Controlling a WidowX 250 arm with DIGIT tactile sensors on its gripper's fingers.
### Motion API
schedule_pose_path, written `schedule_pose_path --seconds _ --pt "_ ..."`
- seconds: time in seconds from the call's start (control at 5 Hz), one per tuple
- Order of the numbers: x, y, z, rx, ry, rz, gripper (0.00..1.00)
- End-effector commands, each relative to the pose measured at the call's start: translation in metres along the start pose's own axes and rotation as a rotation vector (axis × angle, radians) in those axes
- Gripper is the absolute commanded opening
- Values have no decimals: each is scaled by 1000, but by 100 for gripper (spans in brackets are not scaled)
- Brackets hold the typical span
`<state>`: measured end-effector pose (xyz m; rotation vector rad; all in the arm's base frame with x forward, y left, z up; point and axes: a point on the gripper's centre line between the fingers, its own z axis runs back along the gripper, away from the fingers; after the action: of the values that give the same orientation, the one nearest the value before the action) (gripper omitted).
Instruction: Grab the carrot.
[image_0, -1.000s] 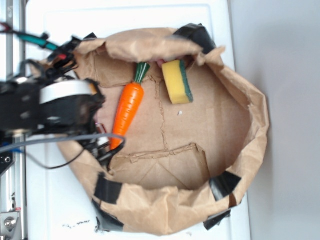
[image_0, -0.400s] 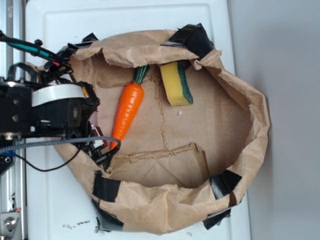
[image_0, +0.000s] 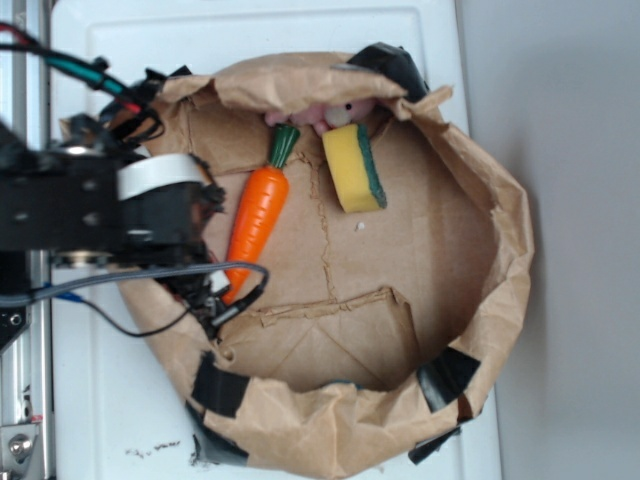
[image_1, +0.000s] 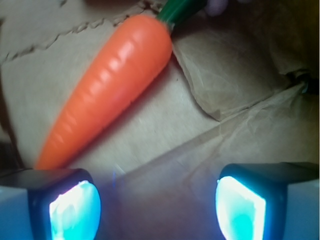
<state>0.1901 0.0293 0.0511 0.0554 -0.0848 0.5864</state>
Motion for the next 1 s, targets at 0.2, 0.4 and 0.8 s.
schedule_pose_path --seconds 0.2,0.4,0.8 --pt "63 -27 40 -101 41 109 100" --pt "76 -35 3 -88 -6 138 100" --pt "86 -36 -38 9 -79 148 0"
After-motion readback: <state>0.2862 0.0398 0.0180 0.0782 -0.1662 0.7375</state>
